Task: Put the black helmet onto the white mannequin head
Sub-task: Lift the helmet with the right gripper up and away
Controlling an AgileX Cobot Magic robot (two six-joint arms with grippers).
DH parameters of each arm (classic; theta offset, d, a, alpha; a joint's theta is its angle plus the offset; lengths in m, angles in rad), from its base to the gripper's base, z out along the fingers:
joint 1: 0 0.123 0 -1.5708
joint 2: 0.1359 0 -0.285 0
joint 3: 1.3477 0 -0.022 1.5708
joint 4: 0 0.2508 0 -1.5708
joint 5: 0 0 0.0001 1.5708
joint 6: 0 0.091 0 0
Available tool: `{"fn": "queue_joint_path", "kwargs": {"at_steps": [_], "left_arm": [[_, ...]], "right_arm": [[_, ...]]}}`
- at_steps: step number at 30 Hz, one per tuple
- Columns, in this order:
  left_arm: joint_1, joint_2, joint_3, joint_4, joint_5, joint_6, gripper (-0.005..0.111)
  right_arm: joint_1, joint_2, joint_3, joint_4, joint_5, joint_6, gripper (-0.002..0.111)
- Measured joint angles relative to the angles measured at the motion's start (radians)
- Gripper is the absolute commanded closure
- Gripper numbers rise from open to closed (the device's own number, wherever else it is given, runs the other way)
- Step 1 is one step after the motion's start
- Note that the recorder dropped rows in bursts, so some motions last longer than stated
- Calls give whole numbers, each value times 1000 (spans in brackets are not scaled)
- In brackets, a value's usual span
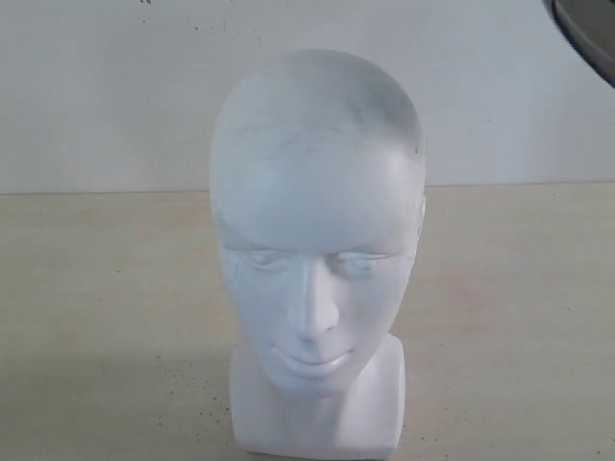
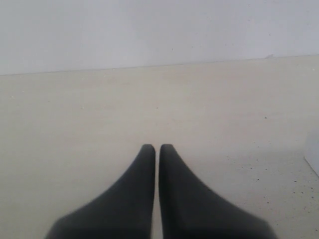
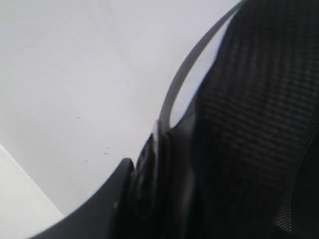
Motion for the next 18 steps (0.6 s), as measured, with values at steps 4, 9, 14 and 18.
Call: {"fn": "queue_joint_path", "kwargs": {"at_steps": [4,9,14,18], "left_arm": [[0,0,0,0,0,0,102],[0,0,0,0,0,0,102],[0,0,0,0,0,0,102],[0,0,0,0,0,0,102]], "right_arm": [[0,-1,-2,124,-97,-2,108],[0,8,-2,334,-281,-18,108],[0,14,-2,441,-540,11,108],[0,62,-5,441,-728,226,108]]}}
